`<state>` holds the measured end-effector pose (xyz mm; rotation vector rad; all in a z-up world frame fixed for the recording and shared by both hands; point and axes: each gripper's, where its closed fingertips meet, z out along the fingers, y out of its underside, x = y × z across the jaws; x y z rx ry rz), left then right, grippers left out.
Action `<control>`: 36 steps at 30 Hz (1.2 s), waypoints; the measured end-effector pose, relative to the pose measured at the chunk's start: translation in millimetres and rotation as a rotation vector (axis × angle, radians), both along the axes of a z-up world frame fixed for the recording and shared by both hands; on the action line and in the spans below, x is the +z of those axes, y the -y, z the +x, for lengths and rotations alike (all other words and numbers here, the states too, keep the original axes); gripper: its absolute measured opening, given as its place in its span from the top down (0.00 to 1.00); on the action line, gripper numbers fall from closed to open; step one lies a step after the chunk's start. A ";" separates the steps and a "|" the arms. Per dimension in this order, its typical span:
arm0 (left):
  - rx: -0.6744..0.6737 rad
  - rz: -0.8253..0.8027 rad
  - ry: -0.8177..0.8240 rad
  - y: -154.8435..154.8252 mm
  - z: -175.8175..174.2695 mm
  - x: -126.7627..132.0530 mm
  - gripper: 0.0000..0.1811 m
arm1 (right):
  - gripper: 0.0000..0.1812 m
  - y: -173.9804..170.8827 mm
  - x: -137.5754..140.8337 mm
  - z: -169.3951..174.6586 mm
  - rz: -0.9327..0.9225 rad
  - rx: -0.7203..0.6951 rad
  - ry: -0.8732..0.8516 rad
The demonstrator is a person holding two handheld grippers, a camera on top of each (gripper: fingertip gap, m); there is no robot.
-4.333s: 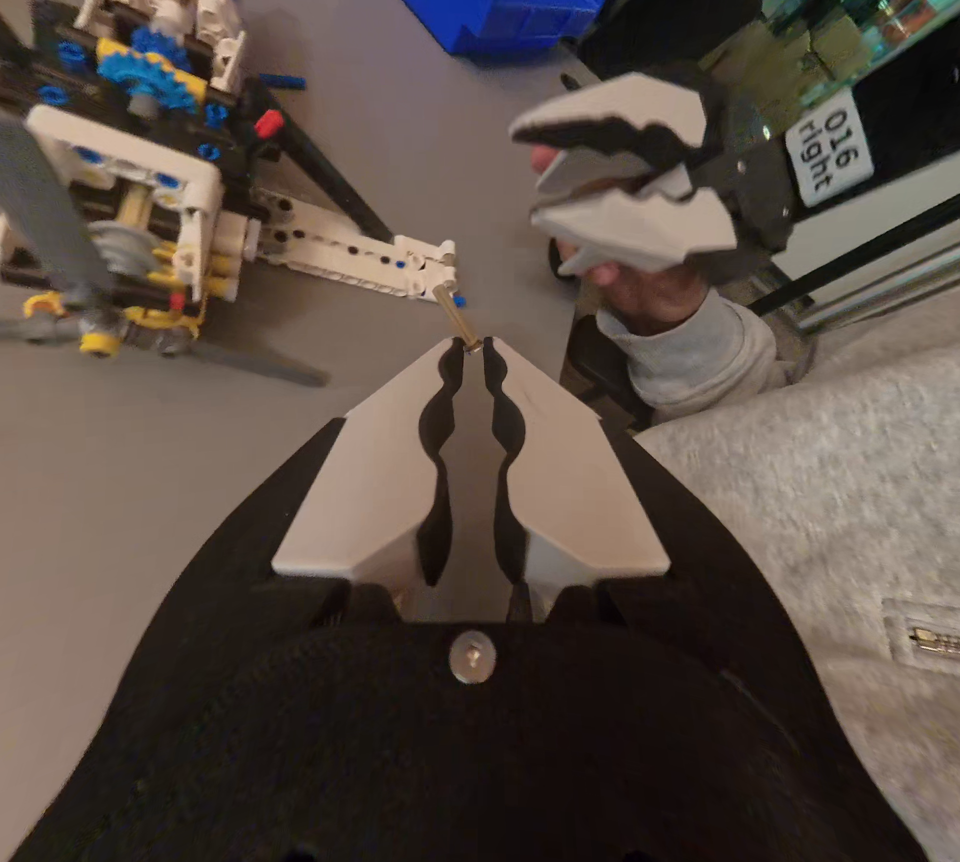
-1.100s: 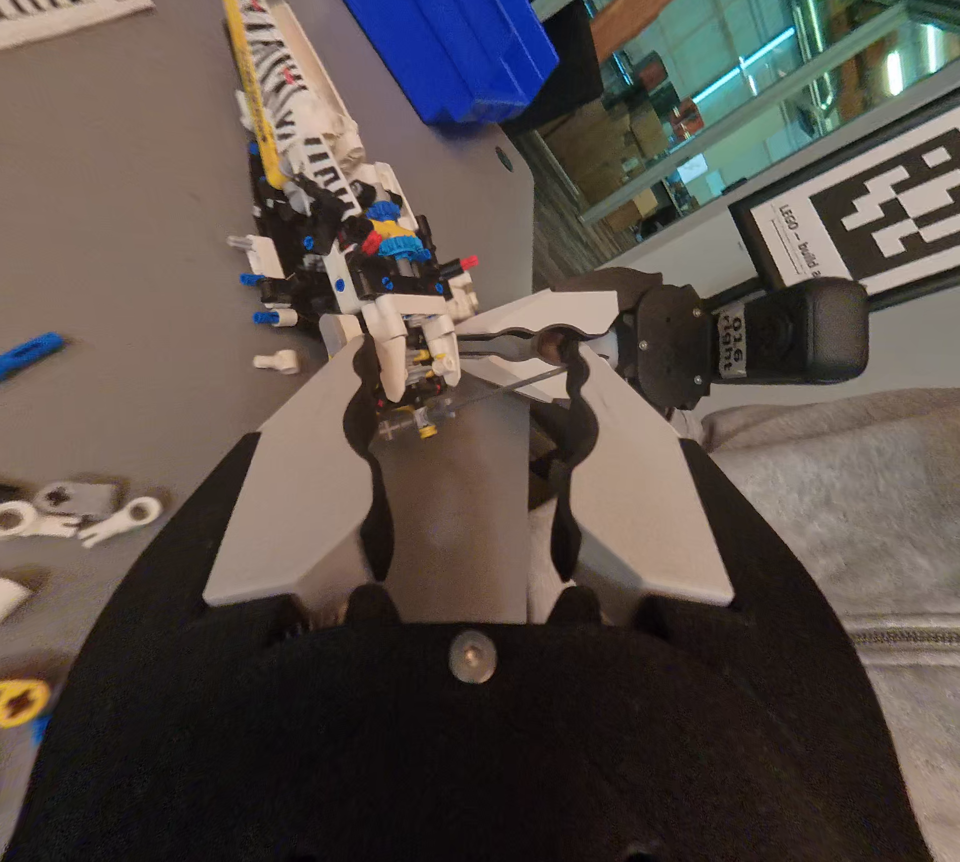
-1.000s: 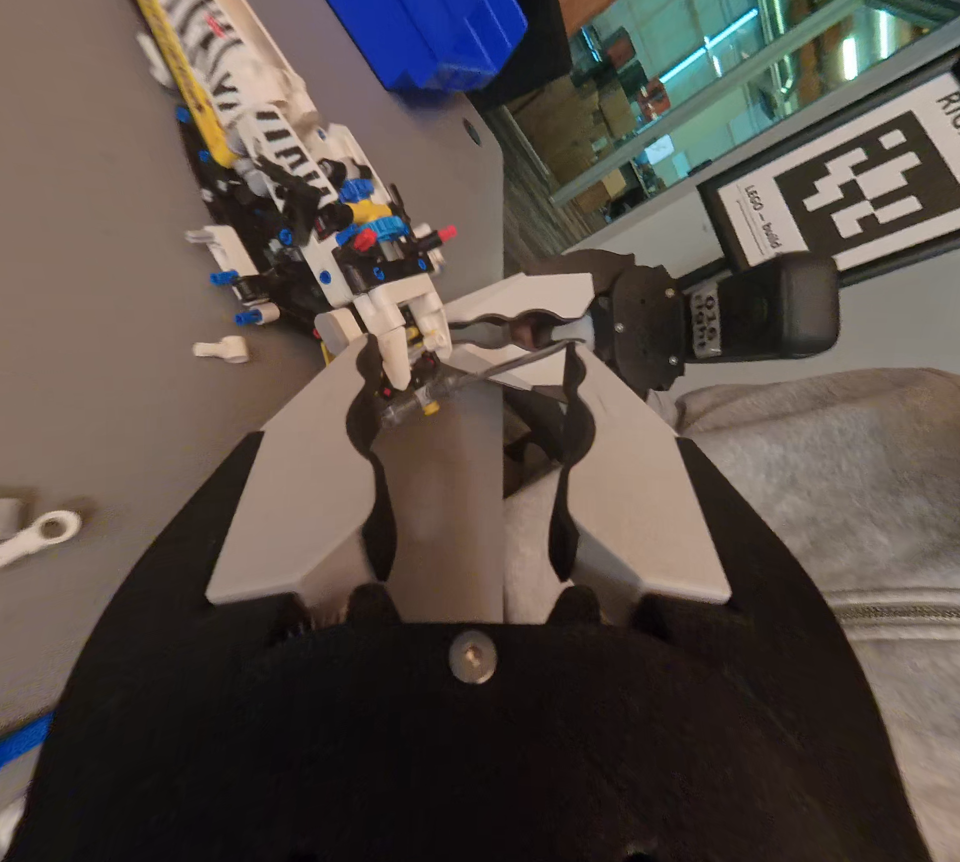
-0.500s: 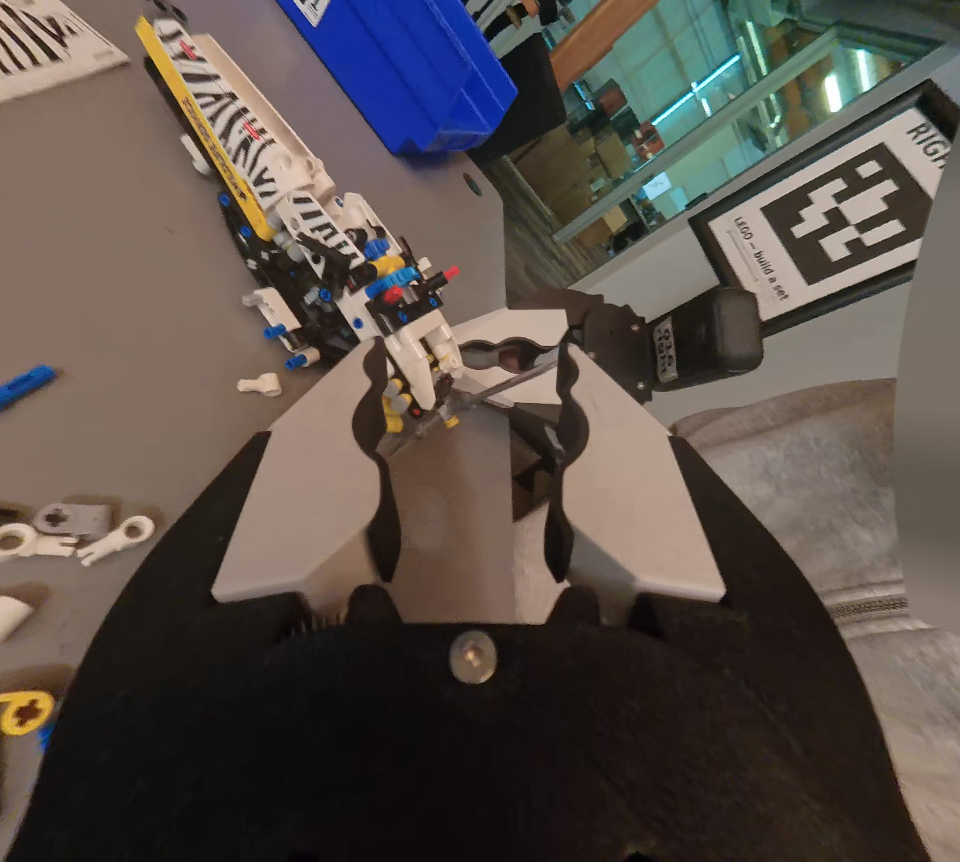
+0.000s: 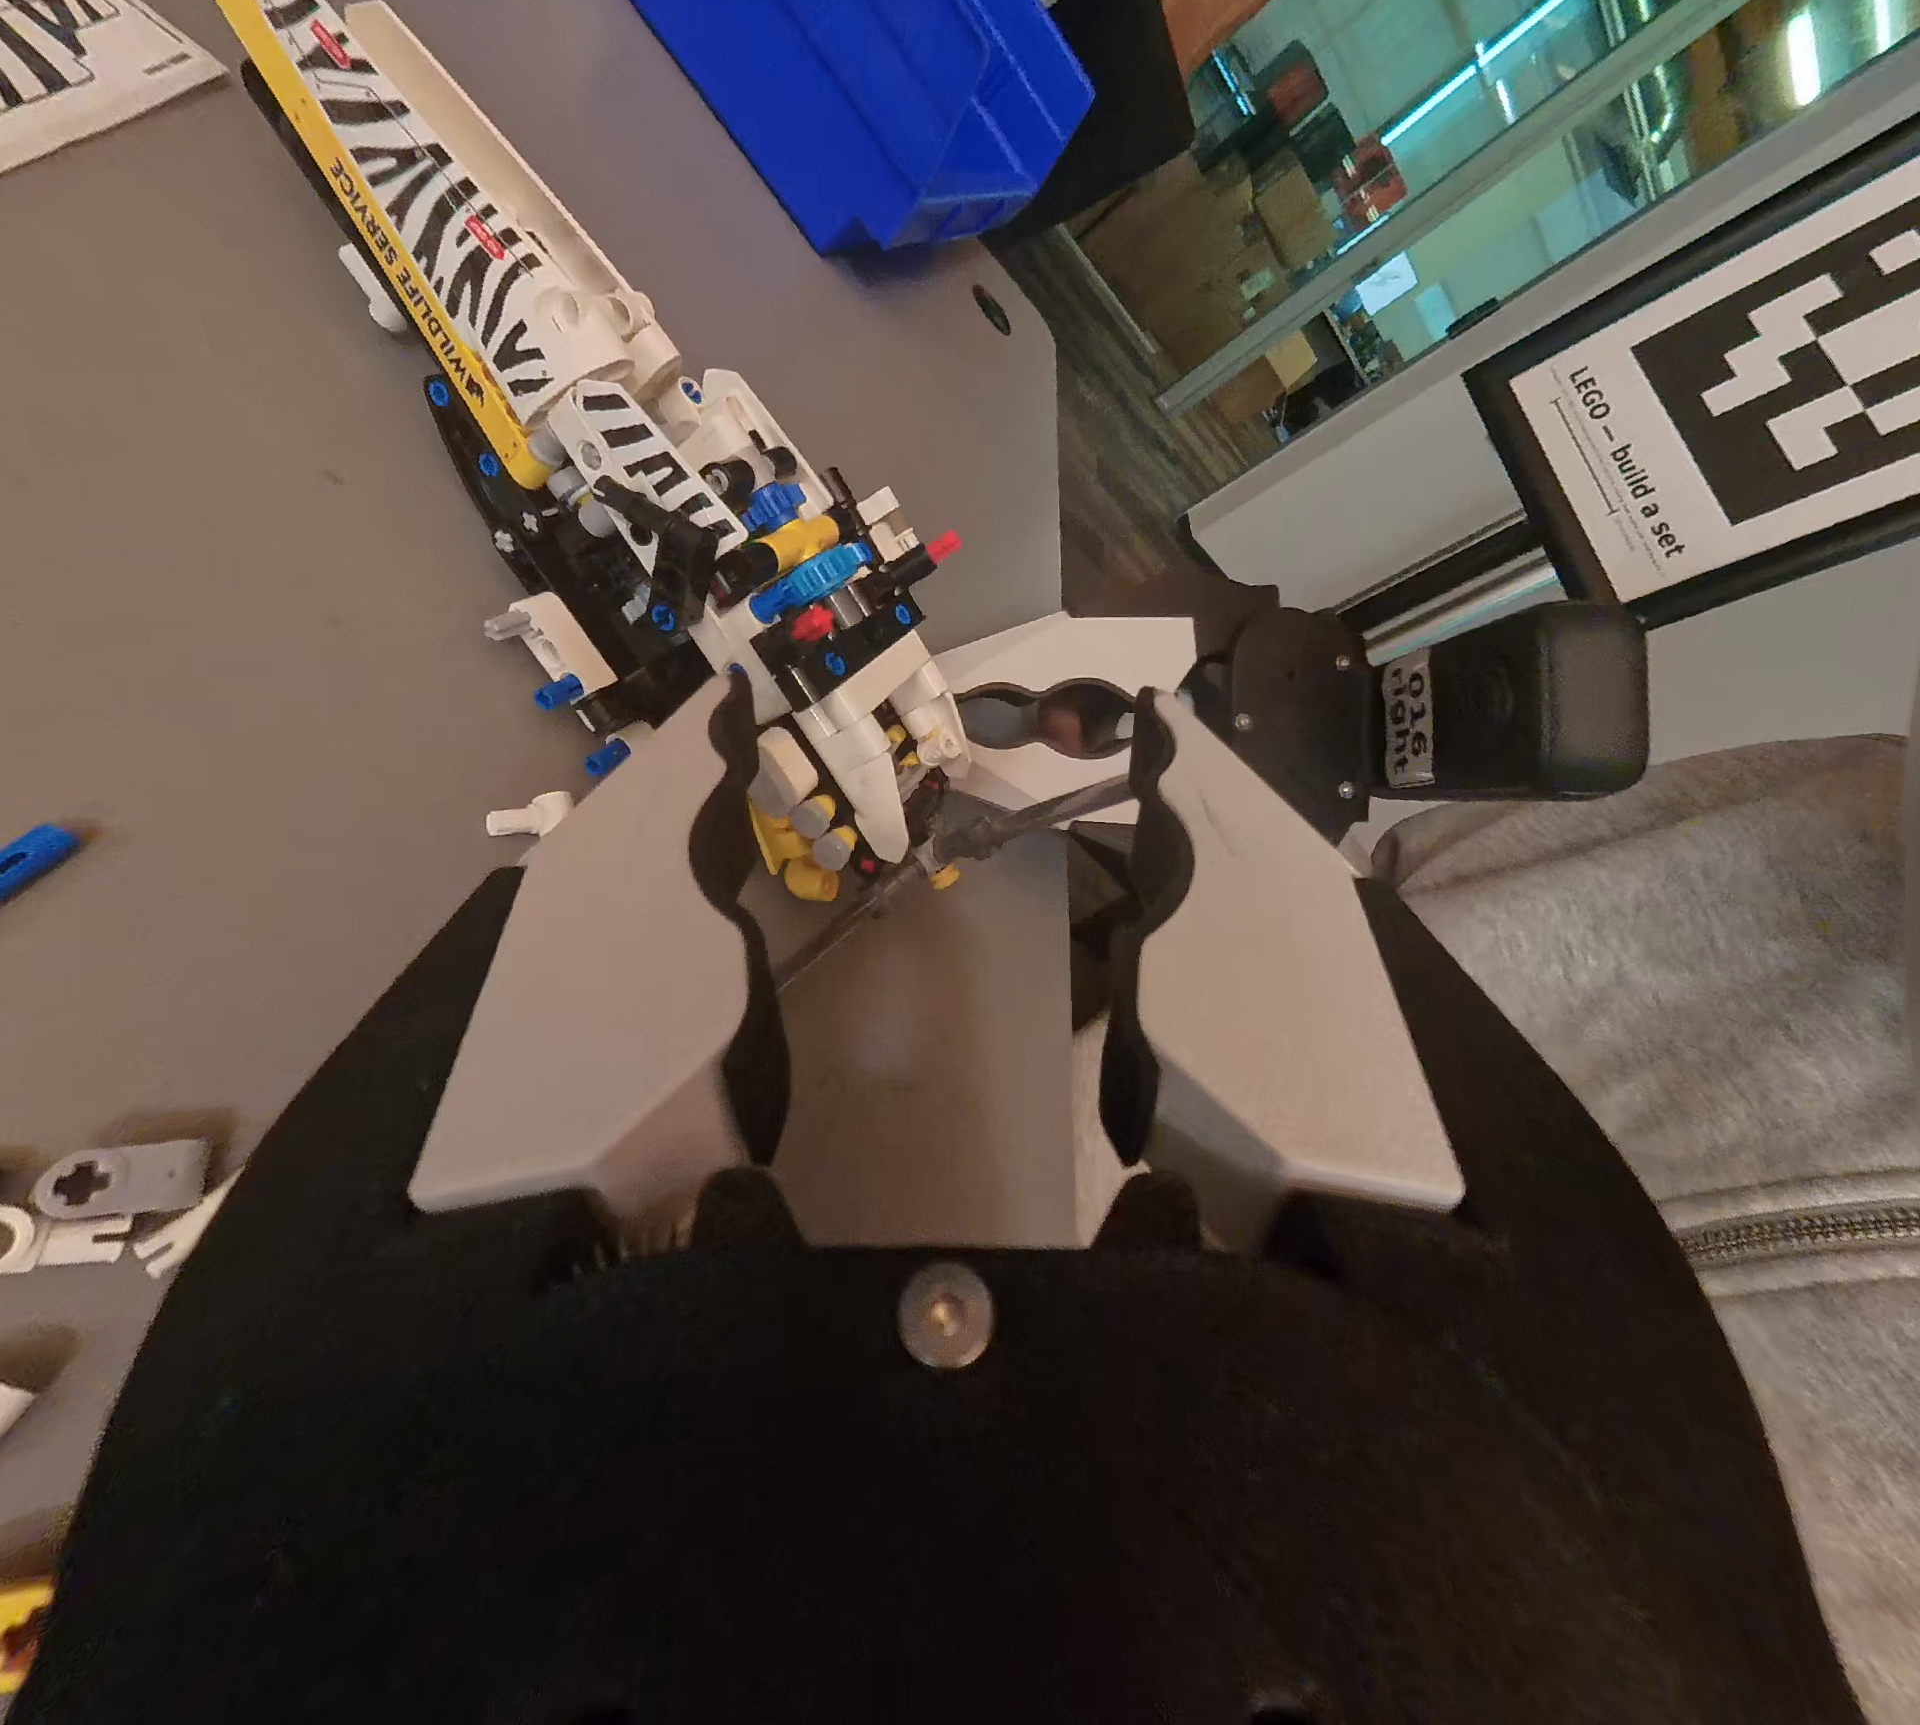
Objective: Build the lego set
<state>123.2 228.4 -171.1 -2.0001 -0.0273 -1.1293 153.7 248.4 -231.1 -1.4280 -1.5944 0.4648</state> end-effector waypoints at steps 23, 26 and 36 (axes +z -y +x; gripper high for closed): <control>-0.006 -0.030 0.007 -4.0 4.7 -10.5 0.62 | 0.97 -3.8 -0.9 -6.7 0.121 0.034 0.101; -0.005 -0.030 0.010 -4.1 4.0 -10.5 0.62 | 0.97 -4.6 -1.3 -6.9 0.115 0.045 0.113; -0.007 -0.028 0.017 -3.8 4.1 -9.6 0.62 | 0.96 -3.8 -4.1 -6.0 0.044 0.115 0.085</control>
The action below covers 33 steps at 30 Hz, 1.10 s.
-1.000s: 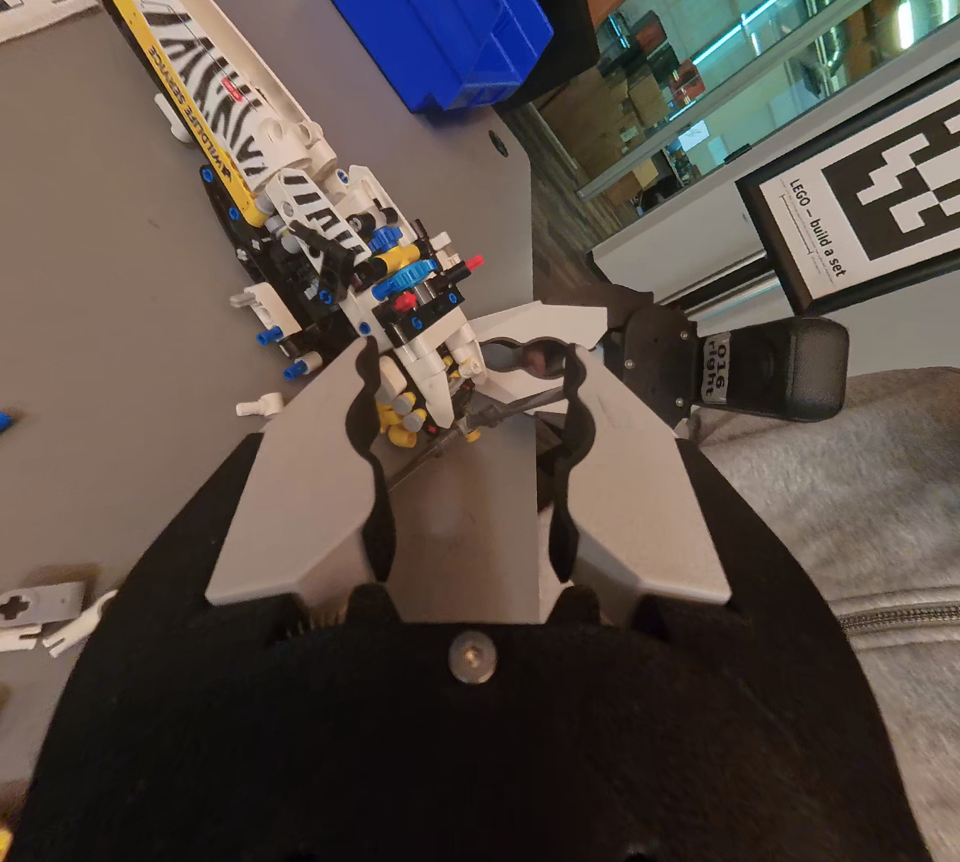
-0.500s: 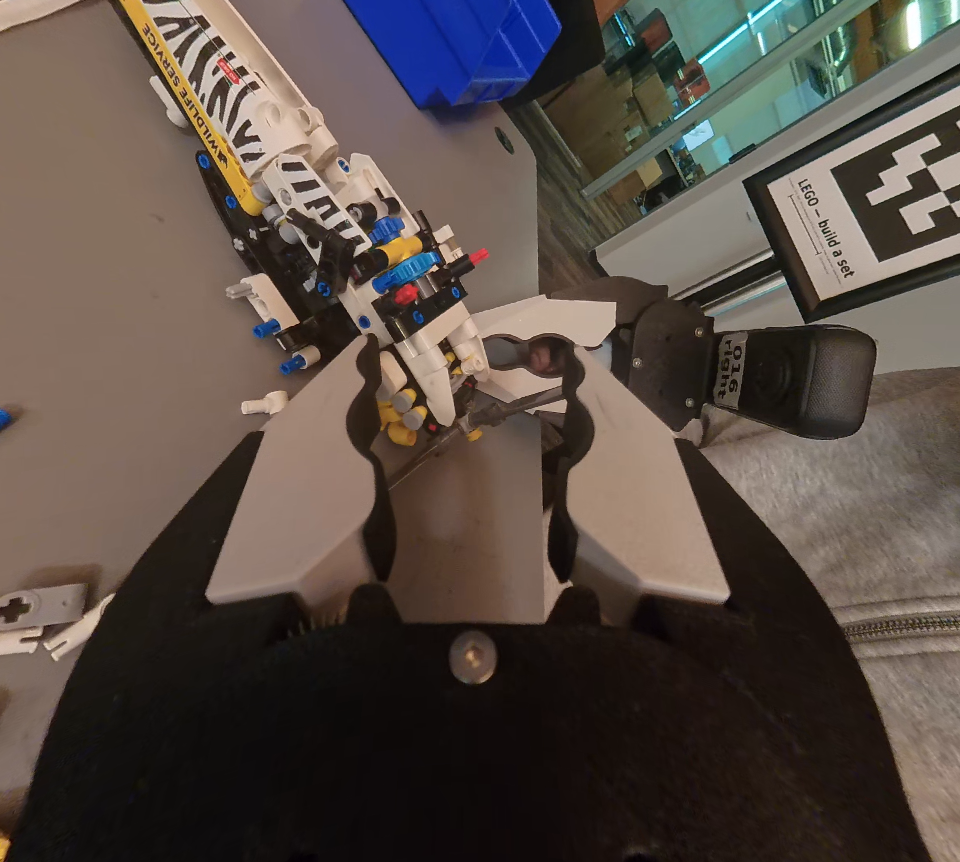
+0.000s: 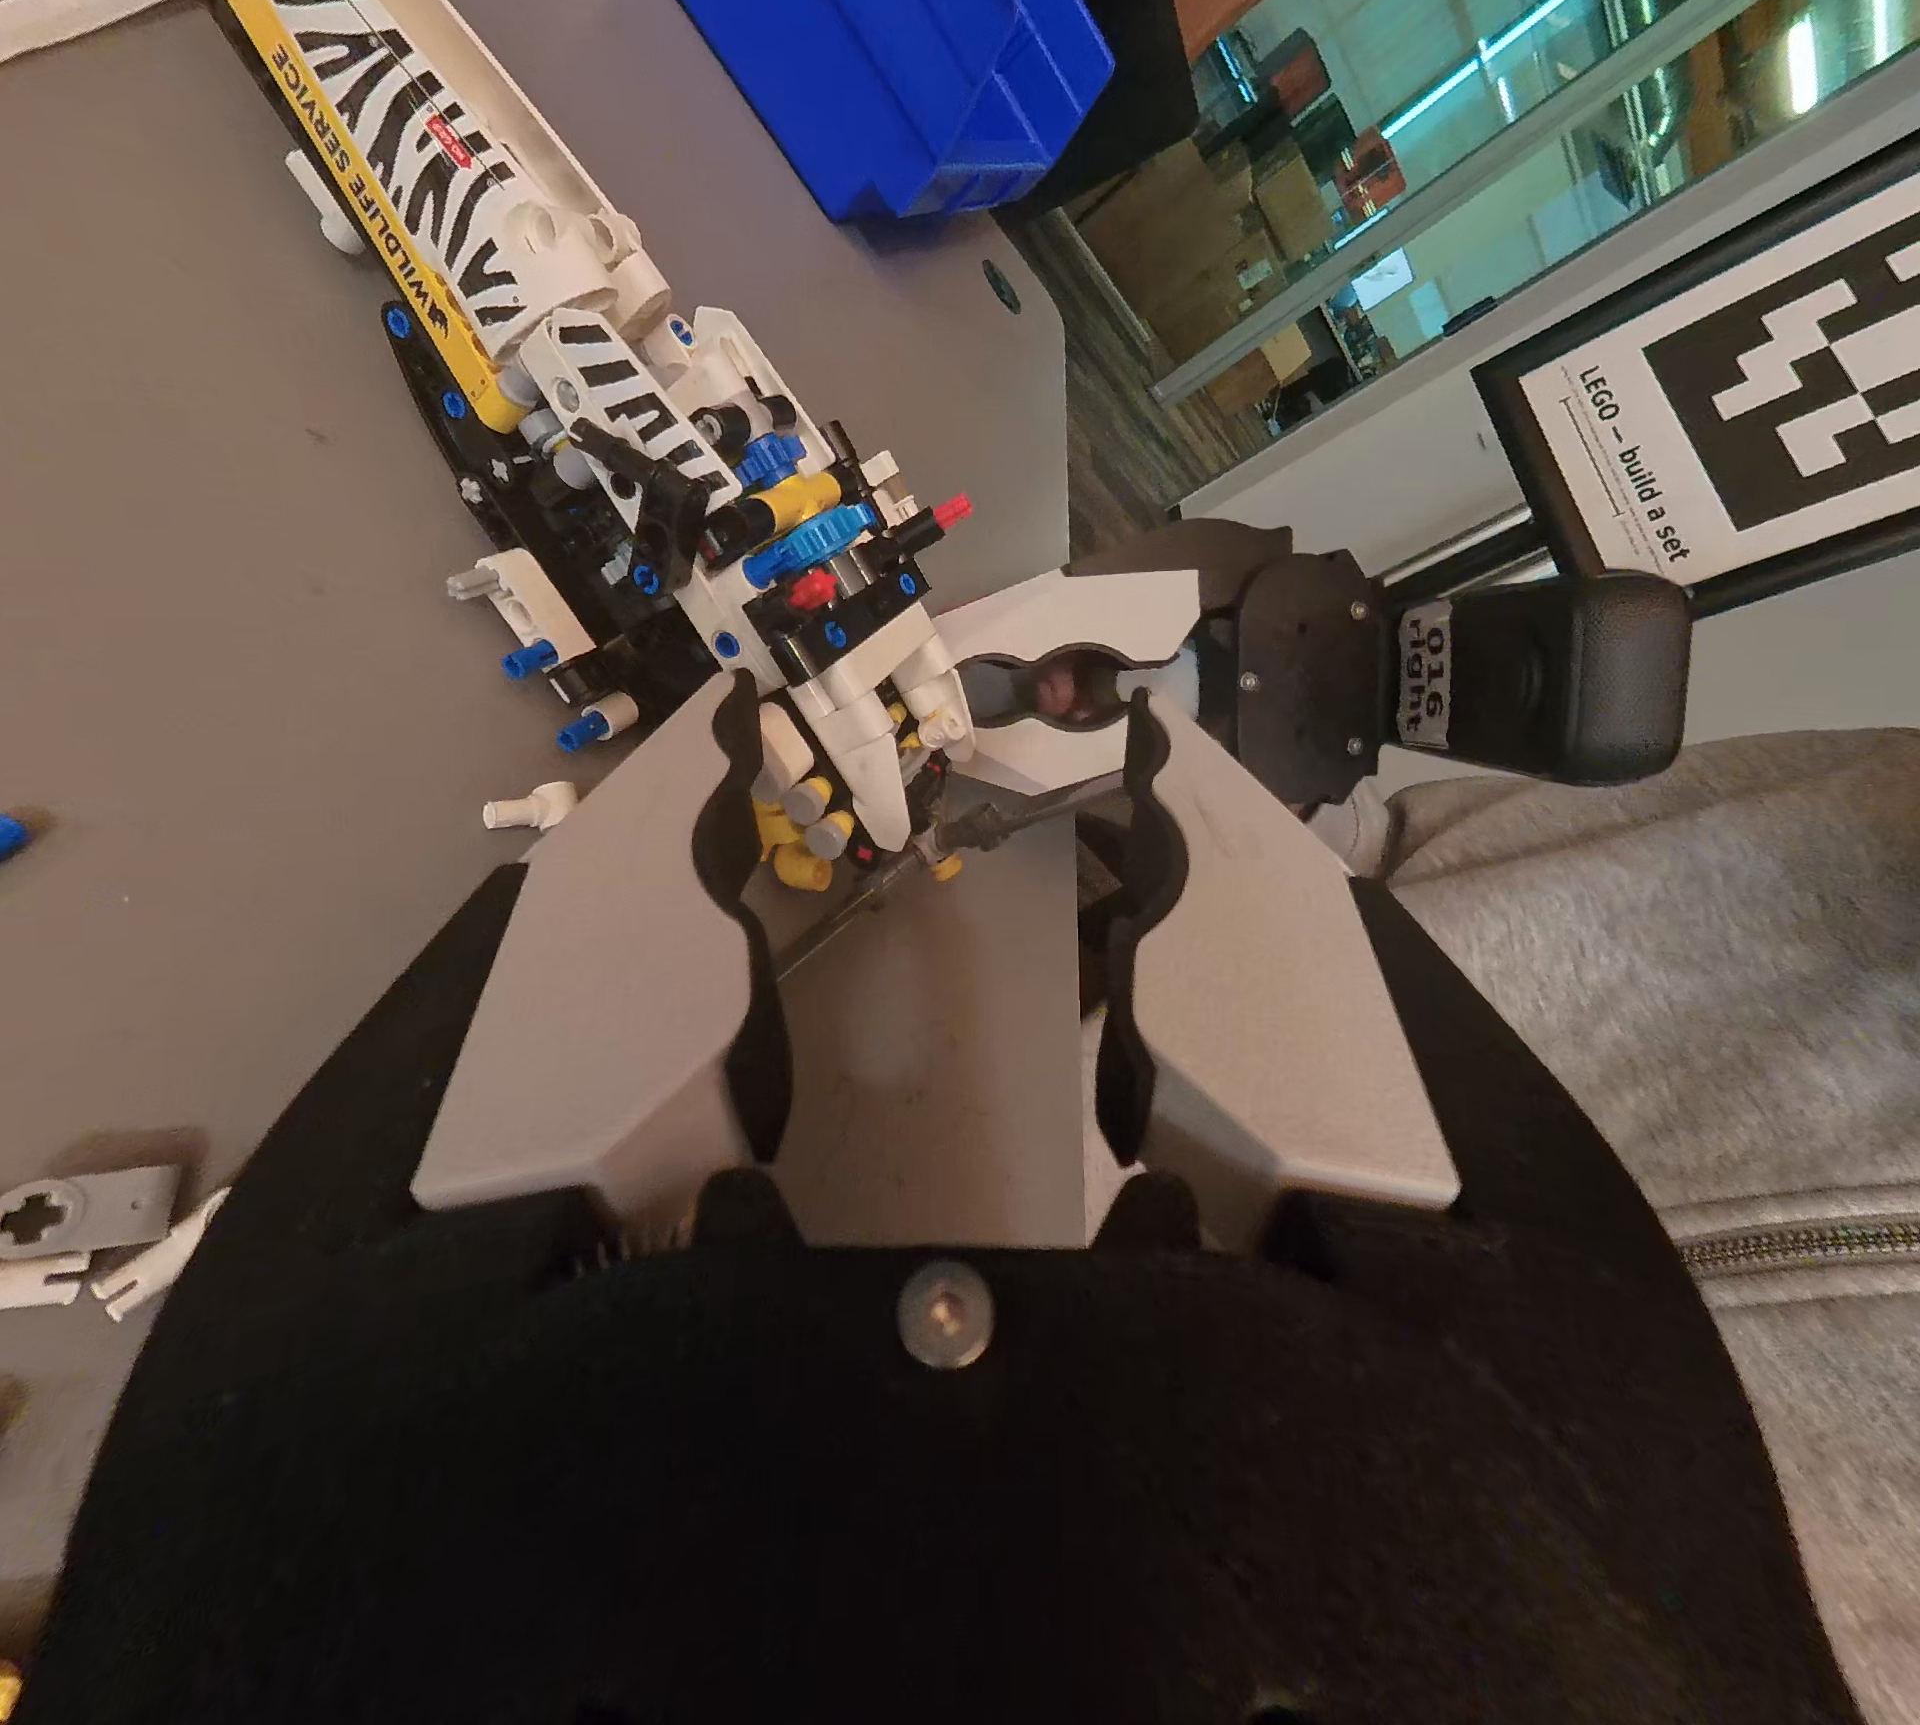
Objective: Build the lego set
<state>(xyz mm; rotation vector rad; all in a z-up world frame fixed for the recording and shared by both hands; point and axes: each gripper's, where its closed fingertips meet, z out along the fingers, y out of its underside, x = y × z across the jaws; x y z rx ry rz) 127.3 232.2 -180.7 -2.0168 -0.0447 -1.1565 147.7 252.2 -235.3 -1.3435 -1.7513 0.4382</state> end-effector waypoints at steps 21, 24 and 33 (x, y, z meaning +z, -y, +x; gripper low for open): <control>-0.006 -0.005 0.001 0.4 -0.2 -0.6 0.62 | 0.82 -11.9 5.1 -5.1 0.063 0.002 -0.033; -0.007 -0.005 0.003 0.5 0.2 -0.6 0.63 | 0.80 -13.6 4.4 -7.6 0.052 0.007 -0.026; -0.019 -0.008 0.012 1.1 1.6 -1.0 0.63 | 0.79 -10.8 8.6 -6.3 0.056 0.056 -0.008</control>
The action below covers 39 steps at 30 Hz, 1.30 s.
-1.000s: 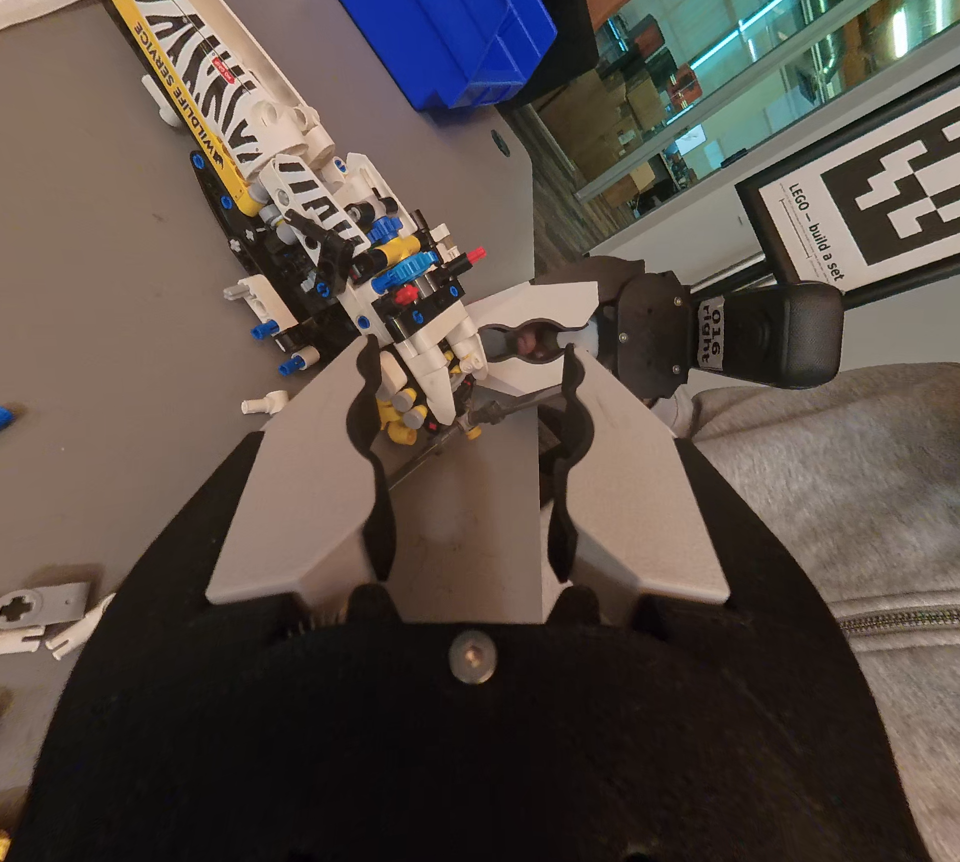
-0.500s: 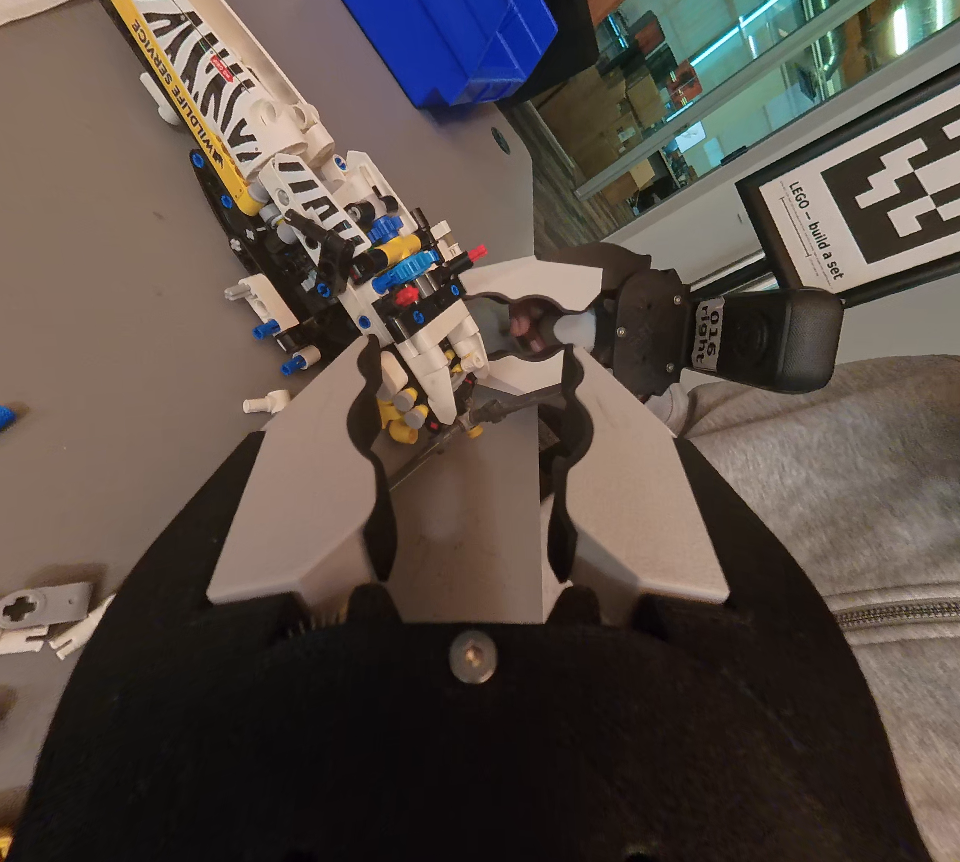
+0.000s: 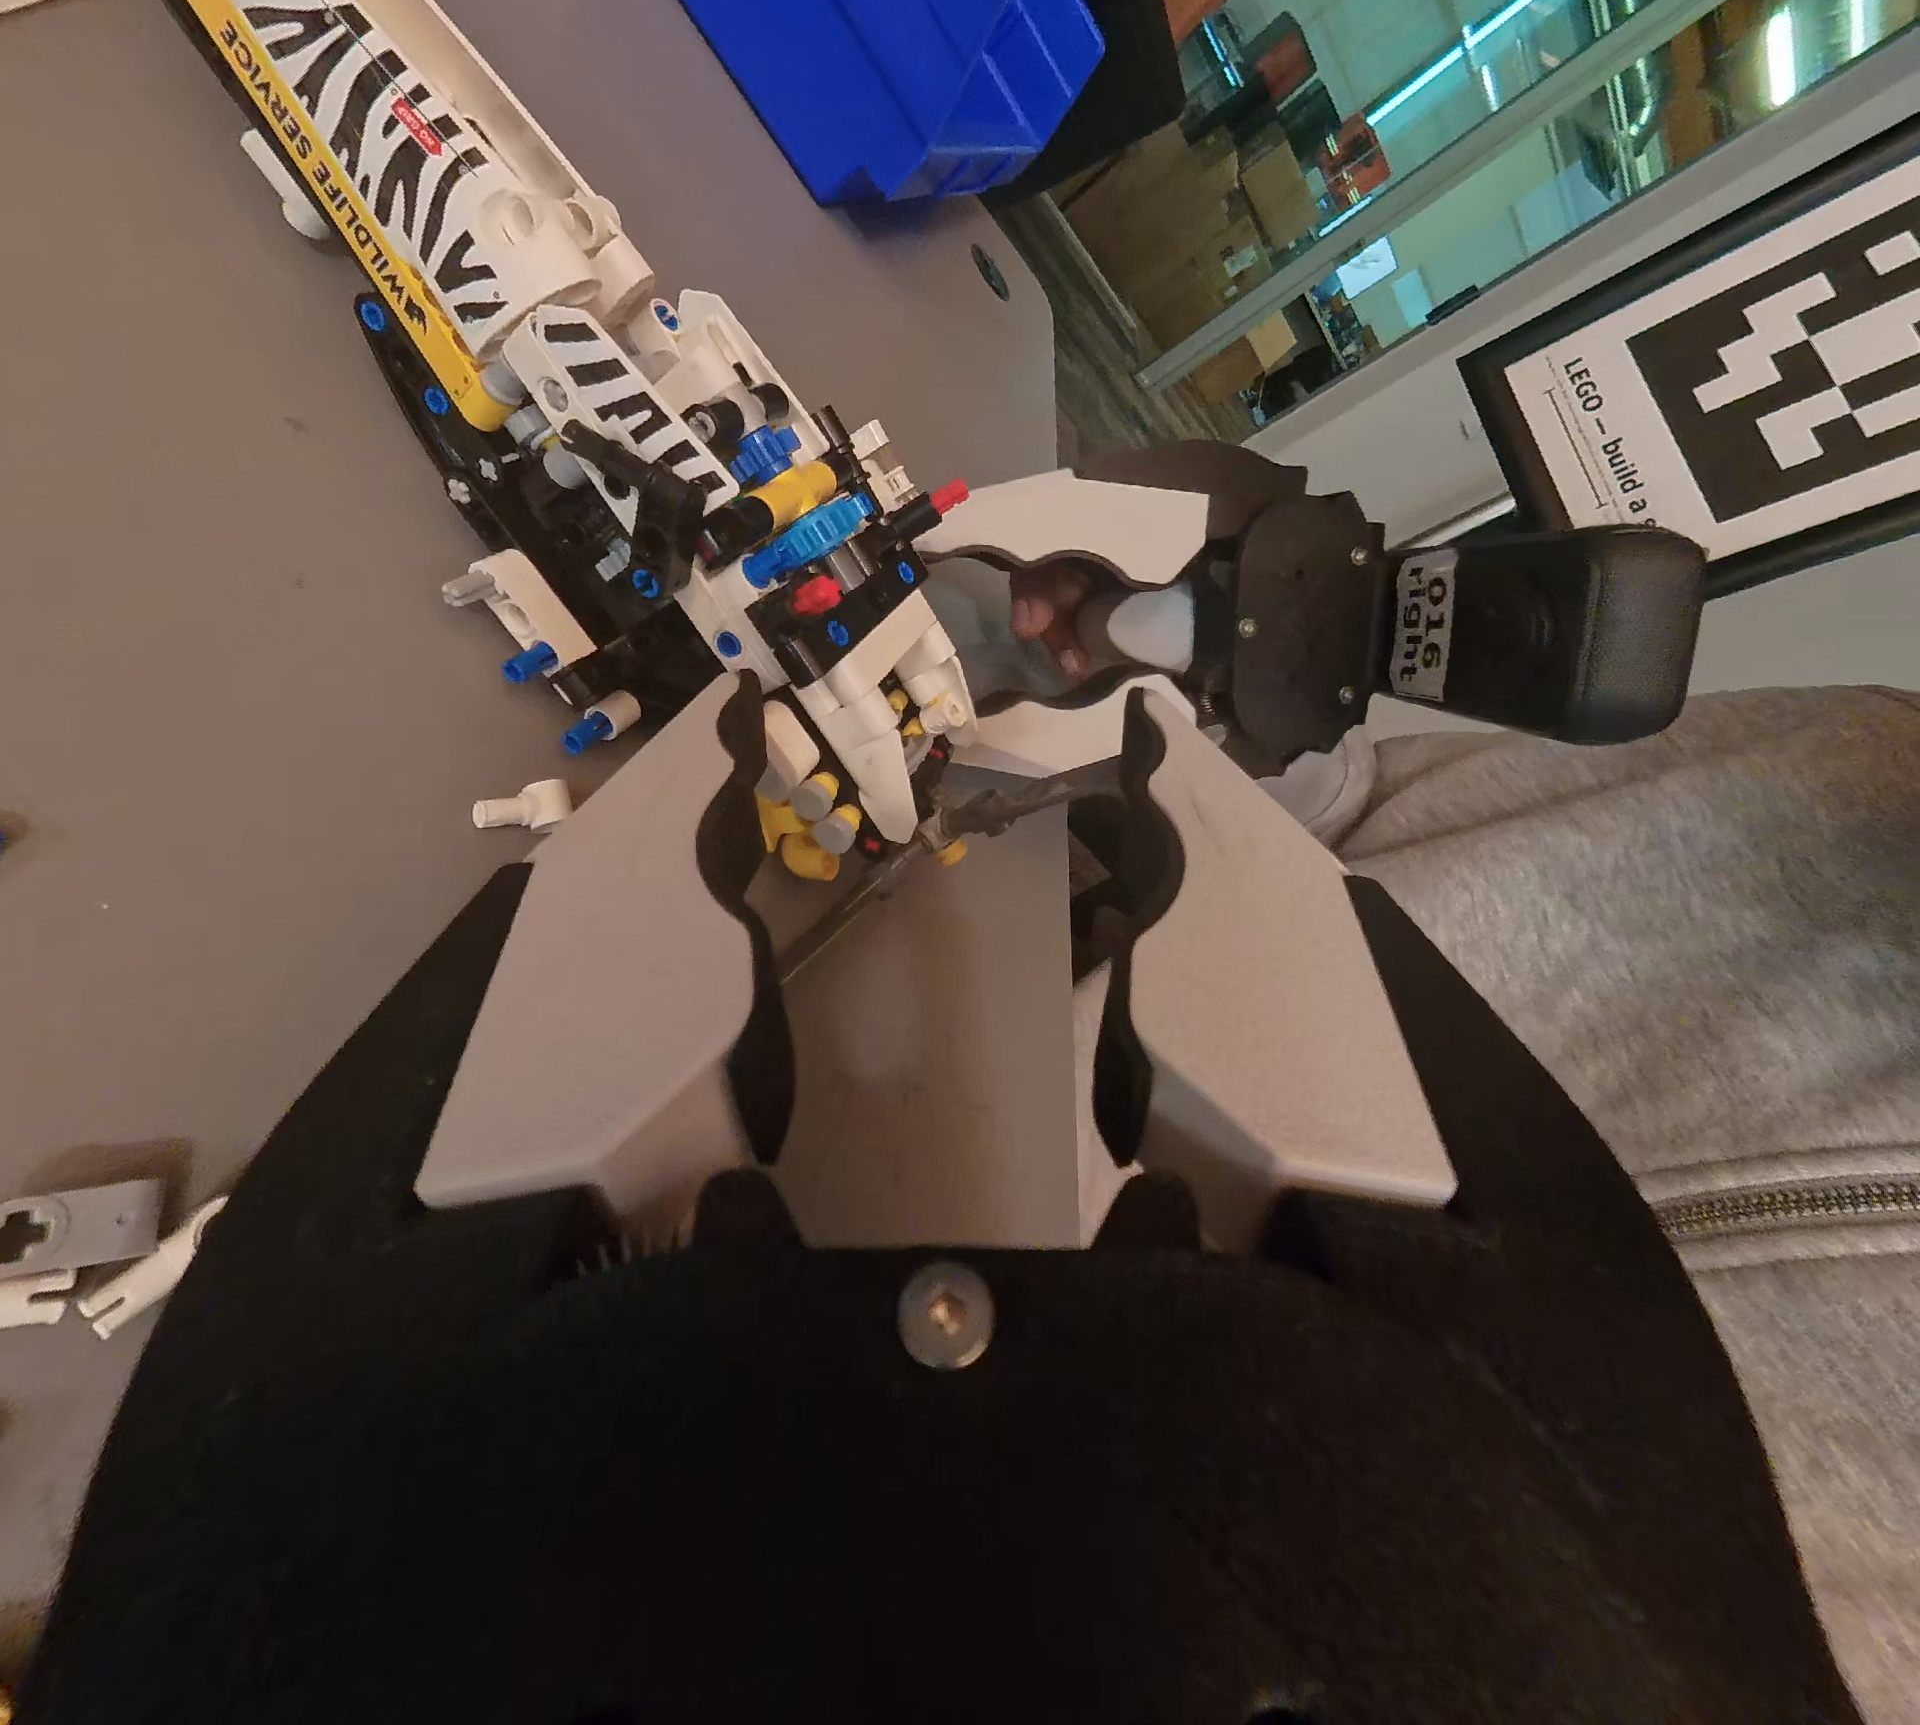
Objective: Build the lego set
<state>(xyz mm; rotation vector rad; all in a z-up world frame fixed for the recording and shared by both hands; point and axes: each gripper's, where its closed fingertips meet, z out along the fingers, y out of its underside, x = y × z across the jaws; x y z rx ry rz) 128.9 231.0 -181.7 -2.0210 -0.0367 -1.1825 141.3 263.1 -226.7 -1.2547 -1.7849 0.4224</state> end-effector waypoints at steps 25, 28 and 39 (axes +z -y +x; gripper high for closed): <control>-0.016 0.010 0.049 -2.0 0.3 1.8 0.64 | 0.69 -2.4 -4.8 -2.4 -0.113 0.211 0.048; -0.015 0.007 0.055 -2.3 0.1 0.4 0.65 | 0.70 -2.9 -4.6 1.1 -0.105 0.210 0.054; -0.016 0.007 0.077 -2.6 -0.6 -0.6 0.65 | 0.77 -0.9 -7.6 5.1 -0.186 0.236 0.039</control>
